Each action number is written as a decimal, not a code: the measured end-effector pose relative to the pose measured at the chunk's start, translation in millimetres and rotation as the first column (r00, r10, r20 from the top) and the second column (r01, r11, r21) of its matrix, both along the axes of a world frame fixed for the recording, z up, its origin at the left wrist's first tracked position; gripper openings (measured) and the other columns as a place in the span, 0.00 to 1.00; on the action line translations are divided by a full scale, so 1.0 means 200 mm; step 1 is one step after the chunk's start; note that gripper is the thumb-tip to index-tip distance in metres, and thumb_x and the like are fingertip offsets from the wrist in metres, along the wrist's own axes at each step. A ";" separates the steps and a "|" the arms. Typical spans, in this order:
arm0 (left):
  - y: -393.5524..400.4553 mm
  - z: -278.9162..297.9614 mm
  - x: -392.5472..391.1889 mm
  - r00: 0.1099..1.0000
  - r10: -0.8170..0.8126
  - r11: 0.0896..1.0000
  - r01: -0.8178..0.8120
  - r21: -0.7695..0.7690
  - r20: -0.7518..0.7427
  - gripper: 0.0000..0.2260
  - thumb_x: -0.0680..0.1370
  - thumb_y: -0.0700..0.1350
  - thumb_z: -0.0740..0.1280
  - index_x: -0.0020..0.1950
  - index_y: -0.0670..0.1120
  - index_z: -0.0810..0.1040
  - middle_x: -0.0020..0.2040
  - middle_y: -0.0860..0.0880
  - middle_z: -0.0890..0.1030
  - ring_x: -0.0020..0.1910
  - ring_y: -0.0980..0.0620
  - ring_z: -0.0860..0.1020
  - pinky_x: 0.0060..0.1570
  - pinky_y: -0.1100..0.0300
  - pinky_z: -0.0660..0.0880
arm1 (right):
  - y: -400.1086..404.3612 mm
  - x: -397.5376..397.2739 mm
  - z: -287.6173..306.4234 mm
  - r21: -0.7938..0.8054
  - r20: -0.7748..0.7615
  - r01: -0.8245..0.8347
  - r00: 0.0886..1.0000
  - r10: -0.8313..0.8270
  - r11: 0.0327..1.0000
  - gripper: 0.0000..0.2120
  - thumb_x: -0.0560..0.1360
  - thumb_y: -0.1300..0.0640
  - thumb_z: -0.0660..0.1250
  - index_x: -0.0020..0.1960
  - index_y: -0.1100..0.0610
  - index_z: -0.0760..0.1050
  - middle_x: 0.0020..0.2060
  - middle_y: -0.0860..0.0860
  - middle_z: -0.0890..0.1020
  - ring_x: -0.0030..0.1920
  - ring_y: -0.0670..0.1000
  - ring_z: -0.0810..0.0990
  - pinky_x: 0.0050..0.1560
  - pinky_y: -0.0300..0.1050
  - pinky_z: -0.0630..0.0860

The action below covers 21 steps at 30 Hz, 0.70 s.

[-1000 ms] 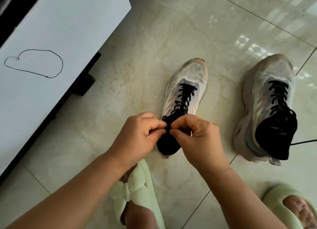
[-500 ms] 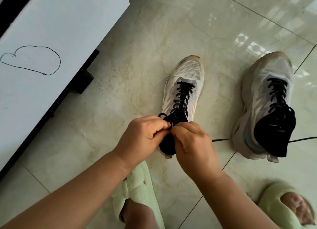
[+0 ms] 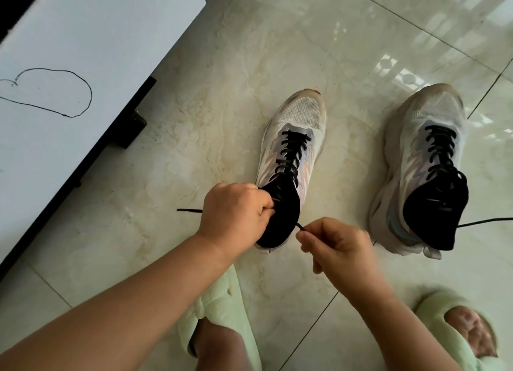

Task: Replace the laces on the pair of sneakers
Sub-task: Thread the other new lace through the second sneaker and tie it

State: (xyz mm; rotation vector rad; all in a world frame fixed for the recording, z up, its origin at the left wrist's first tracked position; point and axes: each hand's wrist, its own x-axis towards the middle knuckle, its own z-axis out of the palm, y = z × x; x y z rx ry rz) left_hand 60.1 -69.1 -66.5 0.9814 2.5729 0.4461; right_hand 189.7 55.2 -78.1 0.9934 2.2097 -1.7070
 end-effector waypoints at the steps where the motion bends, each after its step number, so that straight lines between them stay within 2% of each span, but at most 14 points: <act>1: 0.00 0.00 0.00 1.000 0.004 1.000 -0.004 -0.024 -0.006 0.07 0.62 0.43 0.79 0.30 0.50 0.81 0.26 0.50 0.77 0.25 0.47 0.75 0.27 0.62 0.63 | -0.01 -0.01 0.02 0.013 -0.071 0.036 0.997 -0.035 0.999 0.05 0.71 0.58 0.72 0.37 0.52 0.80 0.27 0.48 0.79 0.24 0.45 0.76 0.28 0.36 0.72; 4: 0.01 0.01 0.01 1.000 0.000 0.999 -0.001 -0.049 -0.022 0.05 0.64 0.43 0.76 0.30 0.49 0.82 0.26 0.49 0.76 0.26 0.46 0.75 0.29 0.62 0.59 | -0.06 -0.09 0.05 0.198 -0.288 0.110 0.956 -0.050 0.974 0.02 0.69 0.60 0.73 0.41 0.54 0.84 0.32 0.44 0.78 0.32 0.43 0.77 0.33 0.29 0.70; 6: 0.01 0.02 0.01 1.000 -0.021 0.999 0.021 -0.032 -0.010 0.04 0.63 0.42 0.73 0.29 0.46 0.81 0.25 0.48 0.75 0.24 0.44 0.73 0.28 0.63 0.57 | -0.12 -0.15 0.05 0.259 -0.299 0.103 0.954 -0.021 0.960 0.03 0.67 0.61 0.74 0.40 0.56 0.83 0.33 0.46 0.79 0.35 0.42 0.77 0.36 0.26 0.69; 9: 0.00 0.03 -0.01 0.997 -0.072 0.997 0.072 0.015 0.012 0.05 0.62 0.40 0.67 0.26 0.44 0.76 0.24 0.47 0.72 0.22 0.43 0.71 0.26 0.66 0.52 | -0.17 -0.21 0.02 0.264 -0.292 0.176 0.952 -0.095 0.948 0.05 0.67 0.68 0.73 0.40 0.59 0.82 0.33 0.49 0.79 0.34 0.41 0.76 0.37 0.26 0.69; 12: -0.05 0.02 -0.03 0.992 -0.118 0.990 0.113 0.083 0.053 0.05 0.67 0.41 0.66 0.31 0.44 0.79 0.27 0.48 0.71 0.26 0.45 0.72 0.25 0.60 0.63 | -0.19 -0.21 0.01 0.240 -0.355 0.177 0.931 -0.083 0.955 0.05 0.68 0.72 0.71 0.37 0.63 0.80 0.33 0.53 0.77 0.34 0.36 0.75 0.33 0.21 0.67; 14: -0.10 0.02 -0.01 0.996 -0.006 0.988 -0.007 0.155 0.085 0.05 0.70 0.44 0.67 0.39 0.46 0.82 0.28 0.52 0.71 0.28 0.51 0.72 0.26 0.59 0.68 | -0.20 -0.21 0.01 0.268 -0.341 0.093 0.940 0.004 0.959 0.06 0.70 0.70 0.68 0.35 0.64 0.78 0.33 0.53 0.75 0.31 0.36 0.74 0.29 0.22 0.66; 15: -0.14 0.02 0.01 0.990 0.102 0.975 -0.120 0.186 0.101 0.04 0.72 0.46 0.68 0.42 0.47 0.82 0.28 0.53 0.72 0.26 0.53 0.72 0.26 0.60 0.69 | -0.20 -0.21 0.01 0.309 -0.284 0.019 0.956 0.073 0.951 0.05 0.70 0.68 0.67 0.36 0.64 0.78 0.34 0.52 0.75 0.29 0.39 0.74 0.27 0.26 0.69; 16: -0.17 0.02 0.03 0.965 0.231 0.949 -0.252 0.191 0.126 0.06 0.73 0.49 0.69 0.45 0.47 0.79 0.26 0.52 0.73 0.23 0.54 0.72 0.25 0.59 0.70 | -0.20 -0.22 0.01 0.348 -0.192 -0.077 0.970 0.152 0.934 0.03 0.69 0.68 0.67 0.37 0.64 0.77 0.36 0.52 0.75 0.29 0.43 0.75 0.27 0.35 0.73; 17: -0.20 0.02 0.05 0.916 0.362 0.907 -0.389 0.160 0.176 0.08 0.74 0.51 0.69 0.47 0.48 0.77 0.25 0.51 0.74 0.21 0.54 0.73 0.24 0.57 0.72 | -0.20 -0.23 0.01 0.361 -0.087 -0.178 0.971 0.223 0.915 0.02 0.68 0.68 0.67 0.39 0.64 0.77 0.38 0.52 0.76 0.31 0.51 0.77 0.28 0.42 0.76; 18: -0.22 0.02 0.07 0.837 0.478 0.850 -0.517 0.100 0.265 0.11 0.74 0.54 0.68 0.51 0.48 0.75 0.26 0.49 0.76 0.21 0.53 0.74 0.24 0.56 0.73 | -0.20 -0.25 0.01 0.343 0.003 -0.265 0.960 0.281 0.901 0.05 0.67 0.70 0.68 0.41 0.63 0.77 0.40 0.52 0.75 0.33 0.57 0.78 0.31 0.48 0.77; 19: -0.23 0.01 0.08 0.729 0.570 0.780 -0.625 0.028 0.380 0.14 0.74 0.54 0.67 0.55 0.48 0.74 0.29 0.48 0.79 0.23 0.54 0.77 0.24 0.59 0.73 | -0.20 -0.27 0.02 0.315 0.061 -0.331 0.942 0.330 0.889 0.07 0.66 0.70 0.68 0.43 0.63 0.77 0.42 0.52 0.75 0.35 0.60 0.79 0.33 0.51 0.77; 20: -0.24 -0.01 0.10 0.609 0.623 0.710 -0.704 -0.028 0.491 0.16 0.75 0.54 0.66 0.59 0.47 0.74 0.32 0.49 0.81 0.26 0.56 0.79 0.24 0.64 0.73 | -0.20 -0.28 0.02 0.291 0.089 -0.376 0.926 0.366 0.880 0.08 0.67 0.70 0.68 0.45 0.62 0.77 0.44 0.52 0.75 0.37 0.61 0.80 0.35 0.52 0.78; 21: -0.24 -0.02 0.11 0.530 0.631 0.663 -0.747 -0.040 0.567 0.16 0.76 0.52 0.66 0.61 0.47 0.74 0.36 0.50 0.82 0.30 0.59 0.80 0.25 0.69 0.71 | -0.20 -0.29 0.03 0.277 0.099 -0.405 0.914 0.393 0.871 0.09 0.67 0.70 0.68 0.46 0.62 0.77 0.45 0.52 0.76 0.38 0.60 0.80 0.36 0.52 0.78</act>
